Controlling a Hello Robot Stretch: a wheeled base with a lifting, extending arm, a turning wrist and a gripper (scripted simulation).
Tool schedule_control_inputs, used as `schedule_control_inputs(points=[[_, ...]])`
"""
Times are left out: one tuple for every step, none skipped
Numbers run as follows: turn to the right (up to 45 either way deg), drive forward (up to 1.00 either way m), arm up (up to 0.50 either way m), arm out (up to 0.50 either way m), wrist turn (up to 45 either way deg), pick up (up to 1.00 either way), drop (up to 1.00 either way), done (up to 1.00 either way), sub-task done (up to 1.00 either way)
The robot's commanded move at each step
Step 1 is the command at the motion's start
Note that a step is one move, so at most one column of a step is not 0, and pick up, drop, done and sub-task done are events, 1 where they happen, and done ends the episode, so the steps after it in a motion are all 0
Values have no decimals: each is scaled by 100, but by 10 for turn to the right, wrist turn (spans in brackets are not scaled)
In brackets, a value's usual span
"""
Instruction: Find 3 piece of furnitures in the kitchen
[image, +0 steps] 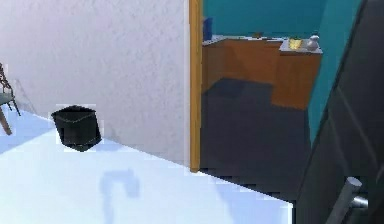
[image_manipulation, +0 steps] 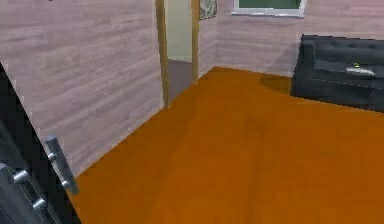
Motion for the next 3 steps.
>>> schedule_control_inputs(points=[[0,50,0,0,0,0,0,0,0],[90,0,0,0,0,0,0,0,0],[0,75,0,0,0,0,0,0,0]])
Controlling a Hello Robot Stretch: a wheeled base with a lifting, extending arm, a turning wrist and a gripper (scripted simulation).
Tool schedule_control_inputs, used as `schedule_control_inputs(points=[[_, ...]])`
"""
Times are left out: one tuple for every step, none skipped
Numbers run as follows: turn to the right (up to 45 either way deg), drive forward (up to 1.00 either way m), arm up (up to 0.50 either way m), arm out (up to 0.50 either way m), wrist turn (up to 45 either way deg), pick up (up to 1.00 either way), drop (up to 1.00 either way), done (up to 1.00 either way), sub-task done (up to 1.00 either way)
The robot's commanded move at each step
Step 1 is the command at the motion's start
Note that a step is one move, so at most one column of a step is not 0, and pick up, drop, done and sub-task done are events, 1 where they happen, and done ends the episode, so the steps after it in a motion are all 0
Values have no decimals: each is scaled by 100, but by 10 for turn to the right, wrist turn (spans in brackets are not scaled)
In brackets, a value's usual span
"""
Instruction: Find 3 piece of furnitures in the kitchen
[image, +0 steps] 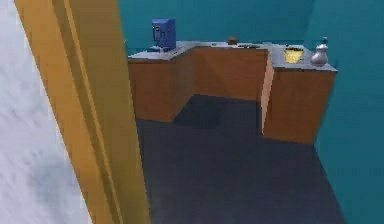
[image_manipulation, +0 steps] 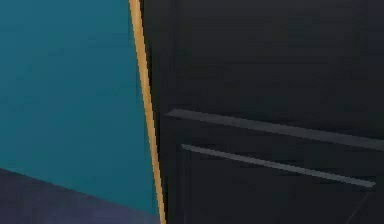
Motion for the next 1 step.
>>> schedule_control_inputs(points=[[150,0,0,0,0,0,0,0,0]])
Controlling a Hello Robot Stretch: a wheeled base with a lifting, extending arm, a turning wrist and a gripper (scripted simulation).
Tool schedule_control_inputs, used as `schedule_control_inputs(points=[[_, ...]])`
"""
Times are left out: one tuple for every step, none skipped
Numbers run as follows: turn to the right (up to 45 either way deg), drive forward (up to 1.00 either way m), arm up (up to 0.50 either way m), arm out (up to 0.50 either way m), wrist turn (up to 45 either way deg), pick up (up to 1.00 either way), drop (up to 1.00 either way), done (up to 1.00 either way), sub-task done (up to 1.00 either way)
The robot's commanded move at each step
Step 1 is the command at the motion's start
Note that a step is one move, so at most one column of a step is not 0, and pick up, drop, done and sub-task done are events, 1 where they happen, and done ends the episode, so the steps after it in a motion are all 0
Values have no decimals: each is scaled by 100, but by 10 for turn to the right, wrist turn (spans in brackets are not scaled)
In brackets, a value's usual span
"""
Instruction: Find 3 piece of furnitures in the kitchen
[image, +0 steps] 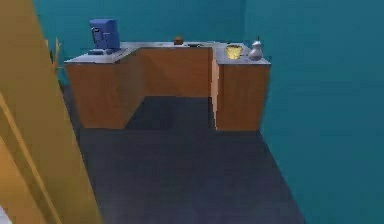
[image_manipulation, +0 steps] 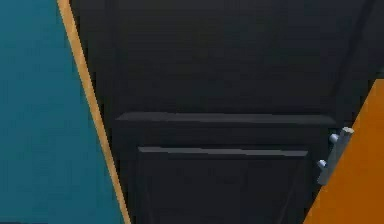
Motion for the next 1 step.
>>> schedule_control_inputs(points=[[0,75,0,0,0,0,0,0,0]])
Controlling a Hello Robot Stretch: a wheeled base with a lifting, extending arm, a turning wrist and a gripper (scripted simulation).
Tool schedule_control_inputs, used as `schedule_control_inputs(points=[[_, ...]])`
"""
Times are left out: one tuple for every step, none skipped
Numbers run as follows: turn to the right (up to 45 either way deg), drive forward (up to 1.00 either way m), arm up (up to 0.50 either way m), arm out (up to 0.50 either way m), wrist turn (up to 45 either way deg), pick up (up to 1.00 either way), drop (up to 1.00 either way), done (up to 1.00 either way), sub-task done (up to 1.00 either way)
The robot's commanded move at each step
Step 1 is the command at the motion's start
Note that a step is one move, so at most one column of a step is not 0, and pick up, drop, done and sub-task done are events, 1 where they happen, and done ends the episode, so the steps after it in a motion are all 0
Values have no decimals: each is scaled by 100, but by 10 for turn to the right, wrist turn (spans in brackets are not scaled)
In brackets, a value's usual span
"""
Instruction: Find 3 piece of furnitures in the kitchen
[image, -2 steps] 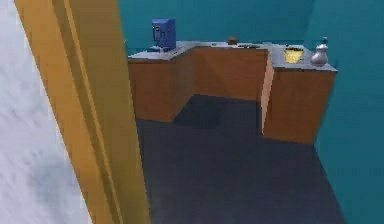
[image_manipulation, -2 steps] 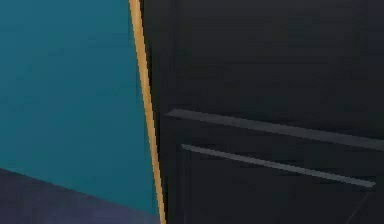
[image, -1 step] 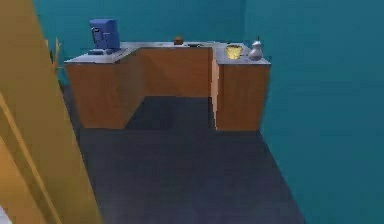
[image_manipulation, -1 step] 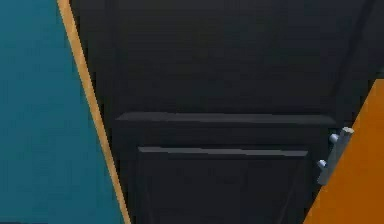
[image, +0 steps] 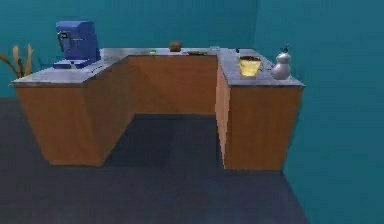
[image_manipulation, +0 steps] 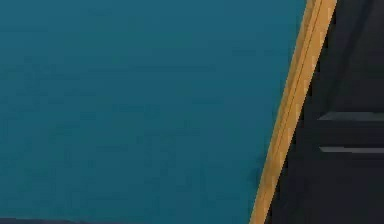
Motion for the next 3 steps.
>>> schedule_control_inputs(points=[[-450,0,0,0,0,0,0,0,0],[-210,0,0,0,0,0,0,0,0],[0,100,0,0,0,0,0,0,0]])
